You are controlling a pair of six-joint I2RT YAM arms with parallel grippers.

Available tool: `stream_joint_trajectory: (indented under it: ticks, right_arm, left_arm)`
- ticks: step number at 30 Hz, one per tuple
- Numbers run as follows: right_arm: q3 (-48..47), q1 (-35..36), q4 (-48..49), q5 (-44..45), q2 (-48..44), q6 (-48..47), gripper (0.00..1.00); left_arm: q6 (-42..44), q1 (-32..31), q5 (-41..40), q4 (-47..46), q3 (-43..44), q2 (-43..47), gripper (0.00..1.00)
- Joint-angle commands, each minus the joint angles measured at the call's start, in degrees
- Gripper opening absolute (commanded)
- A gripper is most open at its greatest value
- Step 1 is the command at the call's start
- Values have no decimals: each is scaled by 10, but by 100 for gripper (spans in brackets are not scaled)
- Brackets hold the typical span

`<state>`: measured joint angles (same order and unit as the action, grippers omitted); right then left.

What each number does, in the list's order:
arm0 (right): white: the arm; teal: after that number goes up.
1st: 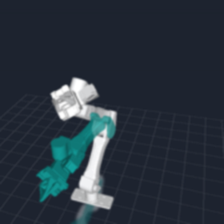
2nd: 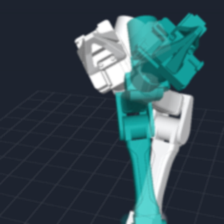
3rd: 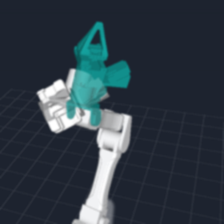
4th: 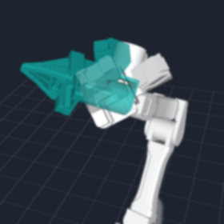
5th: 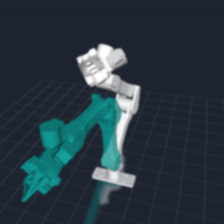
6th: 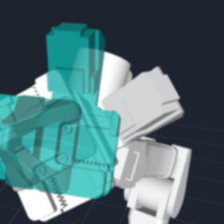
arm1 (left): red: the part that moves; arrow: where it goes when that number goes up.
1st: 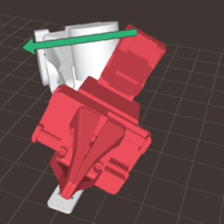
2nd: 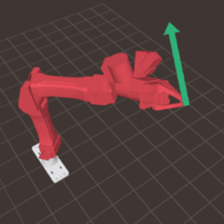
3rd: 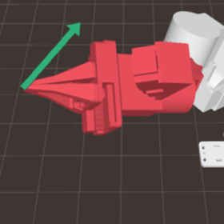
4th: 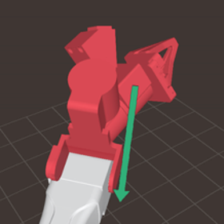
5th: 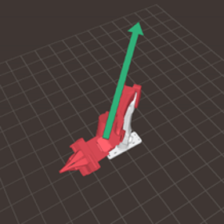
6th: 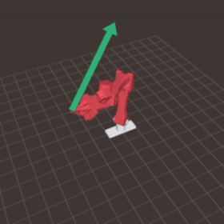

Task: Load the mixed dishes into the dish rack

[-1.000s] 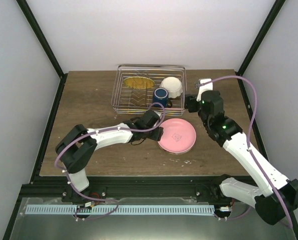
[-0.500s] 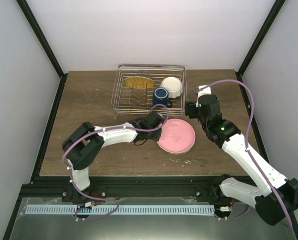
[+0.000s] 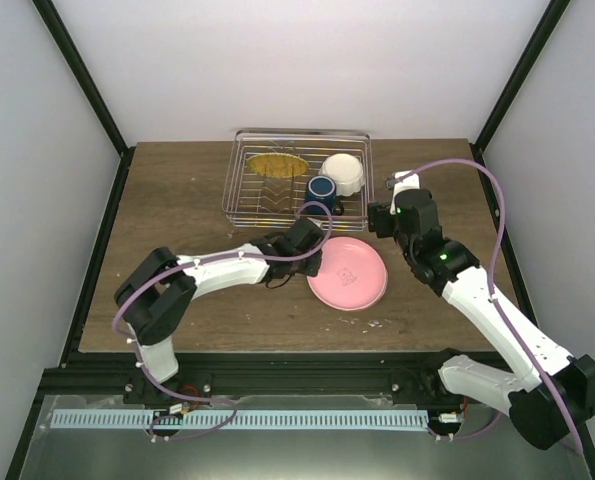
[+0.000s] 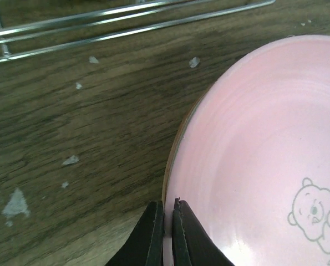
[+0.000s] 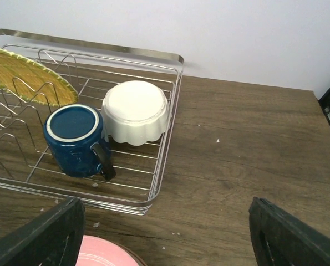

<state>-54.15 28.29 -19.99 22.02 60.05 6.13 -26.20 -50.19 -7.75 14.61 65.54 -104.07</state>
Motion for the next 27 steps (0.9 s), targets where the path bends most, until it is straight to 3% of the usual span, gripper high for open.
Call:
stream_joint_trajectory:
  ticks: [1,8,15,24,27]
  right_arm:
    - [2,4,3,-26,3,10,83]
    - [7,4,-5,-124,17,34,93]
    - [36,4,17,-246,57,42,96]
    - [55,4,64,-384,113,57,95]
    - [61,4,89,-443,114,54,89]
  left_arm:
    - [15,-2,-25,33,-19,46,0]
    - [22,-1,-58,35,-66,138,0]
    - [36,5,-91,68,-125,295,0]
    - [44,16,-122,121,-156,441,1]
    - [47,18,-121,112,-167,459,1]
